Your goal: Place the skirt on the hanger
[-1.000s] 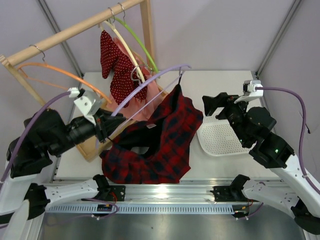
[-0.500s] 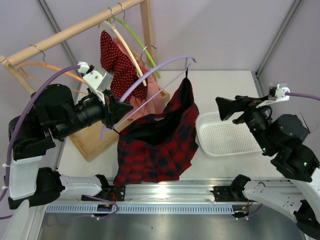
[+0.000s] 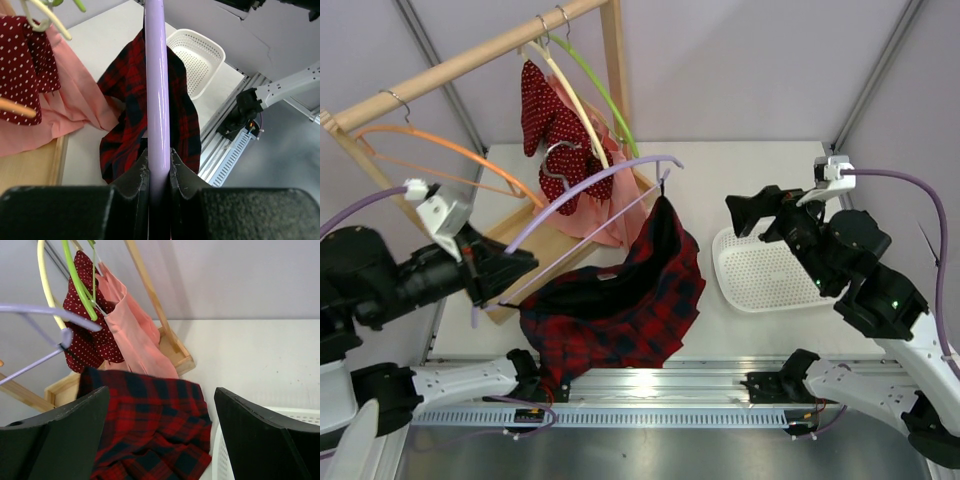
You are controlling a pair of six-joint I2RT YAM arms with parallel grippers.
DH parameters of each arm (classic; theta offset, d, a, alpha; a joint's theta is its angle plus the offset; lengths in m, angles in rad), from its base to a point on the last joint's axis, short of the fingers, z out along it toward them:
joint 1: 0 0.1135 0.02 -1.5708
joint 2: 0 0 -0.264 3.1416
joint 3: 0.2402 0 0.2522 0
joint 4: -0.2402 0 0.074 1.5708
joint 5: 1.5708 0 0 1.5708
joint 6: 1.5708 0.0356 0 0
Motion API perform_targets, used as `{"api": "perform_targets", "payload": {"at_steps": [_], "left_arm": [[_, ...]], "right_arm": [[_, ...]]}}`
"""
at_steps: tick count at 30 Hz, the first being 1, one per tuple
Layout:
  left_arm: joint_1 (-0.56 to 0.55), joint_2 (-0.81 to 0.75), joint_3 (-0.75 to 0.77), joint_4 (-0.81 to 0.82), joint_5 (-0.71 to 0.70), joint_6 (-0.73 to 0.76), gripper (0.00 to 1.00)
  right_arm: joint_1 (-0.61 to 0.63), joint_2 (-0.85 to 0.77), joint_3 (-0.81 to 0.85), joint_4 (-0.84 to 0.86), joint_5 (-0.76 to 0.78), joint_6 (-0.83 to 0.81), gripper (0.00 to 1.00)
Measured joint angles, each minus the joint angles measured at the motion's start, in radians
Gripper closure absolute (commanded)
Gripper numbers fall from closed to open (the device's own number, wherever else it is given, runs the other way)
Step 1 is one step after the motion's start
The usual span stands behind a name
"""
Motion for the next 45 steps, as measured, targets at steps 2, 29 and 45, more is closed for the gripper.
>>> {"api": "perform_targets", "payload": {"at_steps": [2, 29, 45], "left_arm": [[0.0, -0.058, -0.032, -0.015, -0.003, -0.001, 1.0], [0.0, -0.343, -0.235, -0.11, -0.165, -0.148, 1.0], [0.0, -0.212, -0.376, 0.026, -0.104, -0.137, 1.0]], "right_arm": [[0.0, 0.018, 0.0, 0.01, 0.001, 0.0, 0.06], [0.216, 0.721, 0.581, 0.148, -0.303, -0.1, 0.15], [0.521, 0.441, 0.266, 0.206, -0.072, 0.151, 0.17]]}}
